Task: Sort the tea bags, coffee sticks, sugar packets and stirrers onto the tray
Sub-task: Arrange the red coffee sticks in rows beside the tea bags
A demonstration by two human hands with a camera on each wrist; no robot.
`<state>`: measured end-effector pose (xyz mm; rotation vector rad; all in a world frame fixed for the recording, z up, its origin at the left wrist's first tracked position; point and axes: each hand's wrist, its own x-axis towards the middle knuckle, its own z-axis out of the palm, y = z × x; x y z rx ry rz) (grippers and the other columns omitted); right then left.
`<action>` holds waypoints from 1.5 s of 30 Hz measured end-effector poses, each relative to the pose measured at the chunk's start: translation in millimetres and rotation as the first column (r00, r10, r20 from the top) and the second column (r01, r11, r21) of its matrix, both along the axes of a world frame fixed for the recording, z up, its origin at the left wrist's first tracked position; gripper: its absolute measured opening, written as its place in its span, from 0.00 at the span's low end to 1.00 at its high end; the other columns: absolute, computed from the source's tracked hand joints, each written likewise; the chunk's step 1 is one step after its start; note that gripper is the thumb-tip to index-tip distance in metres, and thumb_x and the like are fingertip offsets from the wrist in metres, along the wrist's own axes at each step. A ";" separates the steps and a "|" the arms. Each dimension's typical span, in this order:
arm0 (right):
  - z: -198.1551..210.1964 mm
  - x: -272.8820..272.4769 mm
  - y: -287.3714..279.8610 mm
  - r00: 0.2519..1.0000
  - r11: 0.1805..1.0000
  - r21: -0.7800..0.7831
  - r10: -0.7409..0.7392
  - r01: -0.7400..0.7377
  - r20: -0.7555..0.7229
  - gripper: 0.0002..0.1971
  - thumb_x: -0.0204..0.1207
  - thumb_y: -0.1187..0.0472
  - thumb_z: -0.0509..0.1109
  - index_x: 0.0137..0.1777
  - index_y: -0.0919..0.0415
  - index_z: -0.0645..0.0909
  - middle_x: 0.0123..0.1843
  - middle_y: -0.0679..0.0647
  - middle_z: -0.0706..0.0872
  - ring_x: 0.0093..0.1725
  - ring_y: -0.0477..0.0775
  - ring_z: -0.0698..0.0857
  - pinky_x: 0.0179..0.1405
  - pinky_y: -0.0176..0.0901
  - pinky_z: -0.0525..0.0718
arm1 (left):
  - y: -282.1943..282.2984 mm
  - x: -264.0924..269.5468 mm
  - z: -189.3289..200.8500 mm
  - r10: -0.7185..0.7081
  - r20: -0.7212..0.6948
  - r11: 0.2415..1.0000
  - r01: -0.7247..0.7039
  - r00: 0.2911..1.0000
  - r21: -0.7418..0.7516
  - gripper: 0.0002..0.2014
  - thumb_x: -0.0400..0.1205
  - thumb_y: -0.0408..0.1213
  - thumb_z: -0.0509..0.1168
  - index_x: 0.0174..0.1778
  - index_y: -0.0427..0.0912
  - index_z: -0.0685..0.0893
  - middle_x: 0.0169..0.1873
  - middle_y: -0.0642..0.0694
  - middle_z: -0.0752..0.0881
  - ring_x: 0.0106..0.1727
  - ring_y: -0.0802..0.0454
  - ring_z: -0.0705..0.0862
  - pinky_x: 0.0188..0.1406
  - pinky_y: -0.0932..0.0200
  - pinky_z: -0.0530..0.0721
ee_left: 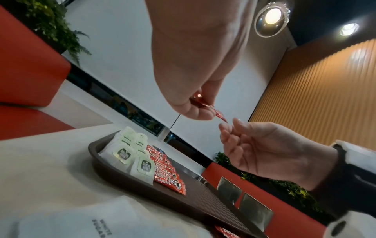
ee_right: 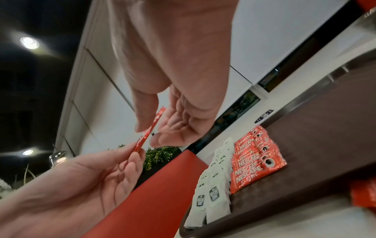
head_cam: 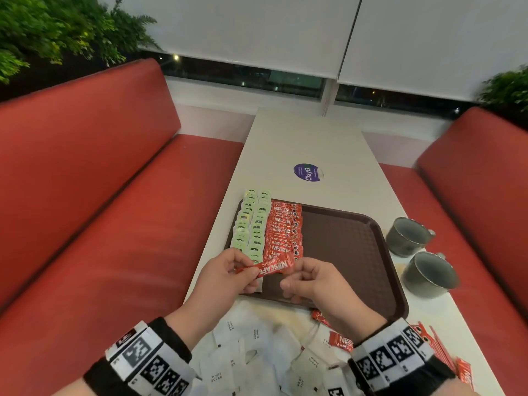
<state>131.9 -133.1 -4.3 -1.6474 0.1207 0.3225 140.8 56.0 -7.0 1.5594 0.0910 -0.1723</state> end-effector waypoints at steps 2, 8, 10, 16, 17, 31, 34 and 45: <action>3.4 6.7 7.3 1.000 0.999 0.038 0.016 -0.017 0.011 0.04 0.71 0.74 0.75 0.43 0.67 0.84 0.32 0.59 0.86 0.31 0.50 0.85 0.34 0.39 0.83 | -4.5 0.5 0.8 -0.003 -0.027 0.998 0.001 1.000 -0.065 0.07 0.76 0.20 0.69 0.38 0.31 0.77 0.35 0.39 0.85 0.30 0.53 0.88 0.29 0.66 0.83; -1.1 26.0 36.4 0.987 0.993 0.036 -0.119 0.116 0.106 0.04 0.73 0.68 0.75 0.42 0.62 0.82 0.34 0.58 0.84 0.33 0.51 0.81 0.35 0.41 0.80 | -15.8 9.5 -4.2 0.090 0.048 0.993 -0.093 0.995 0.068 0.11 0.73 0.23 0.73 0.31 0.38 0.77 0.42 0.41 0.89 0.39 0.48 0.89 0.33 0.58 0.86; -3.1 29.7 43.2 0.990 0.992 0.047 -0.124 0.121 0.065 0.02 0.75 0.68 0.73 0.42 0.62 0.83 0.35 0.56 0.84 0.36 0.52 0.82 0.36 0.41 0.79 | -15.4 11.1 -5.5 0.138 0.062 0.988 -0.141 0.989 0.056 0.12 0.72 0.22 0.73 0.31 0.38 0.77 0.35 0.43 0.88 0.36 0.51 0.87 0.29 0.65 0.82; 16.1 46.7 29.9 0.990 0.996 -0.088 -0.009 0.021 0.143 0.05 0.77 0.71 0.70 0.40 0.64 0.82 0.33 0.58 0.86 0.33 0.51 0.84 0.39 0.45 0.85 | 2.7 10.2 -6.1 -0.032 0.018 0.998 0.031 0.999 0.054 0.09 0.73 0.23 0.74 0.43 0.40 0.85 0.45 0.48 0.89 0.49 0.53 0.89 0.44 0.66 0.83; 17.8 53.1 21.5 0.987 0.973 -0.230 0.003 0.034 0.160 0.05 0.76 0.69 0.71 0.39 0.62 0.81 0.35 0.58 0.87 0.33 0.51 0.84 0.40 0.46 0.86 | 9.0 9.5 -6.6 -0.027 0.007 0.998 0.027 1.000 0.048 0.10 0.74 0.25 0.73 0.46 0.42 0.85 0.48 0.49 0.89 0.51 0.54 0.88 0.45 0.66 0.83; -43.2 110.2 10.0 0.887 0.133 -0.898 0.273 -0.419 -0.373 0.13 0.83 0.64 0.61 0.60 0.65 0.84 0.58 0.58 0.87 0.57 0.57 0.86 0.57 0.44 0.84 | 87.4 -32.3 -37.4 0.250 -0.102 0.968 -0.250 0.963 0.011 0.06 0.76 0.24 0.71 0.44 0.39 0.86 0.38 0.44 0.88 0.40 0.51 0.84 0.42 0.55 0.82; -50.8 112.1 12.9 0.895 0.086 -0.912 0.249 -0.400 -0.369 0.11 0.80 0.66 0.62 0.57 0.64 0.83 0.53 0.54 0.86 0.52 0.56 0.85 0.51 0.44 0.82 | 95.5 -38.6 -40.0 0.272 -0.106 0.962 -0.273 0.956 0.012 0.06 0.76 0.24 0.70 0.44 0.39 0.86 0.36 0.45 0.87 0.40 0.50 0.83 0.44 0.52 0.82; 34.2 43.5 -28.4 0.961 0.562 -0.826 0.200 0.046 0.189 0.04 0.79 0.56 0.67 0.44 0.54 0.81 0.43 0.47 0.84 0.45 0.49 0.82 0.45 0.42 0.79 | 93.6 -46.0 -37.0 0.238 -0.129 0.971 -0.239 0.963 0.007 0.05 0.80 0.24 0.65 0.45 0.36 0.83 0.37 0.42 0.84 0.38 0.49 0.81 0.37 0.59 0.80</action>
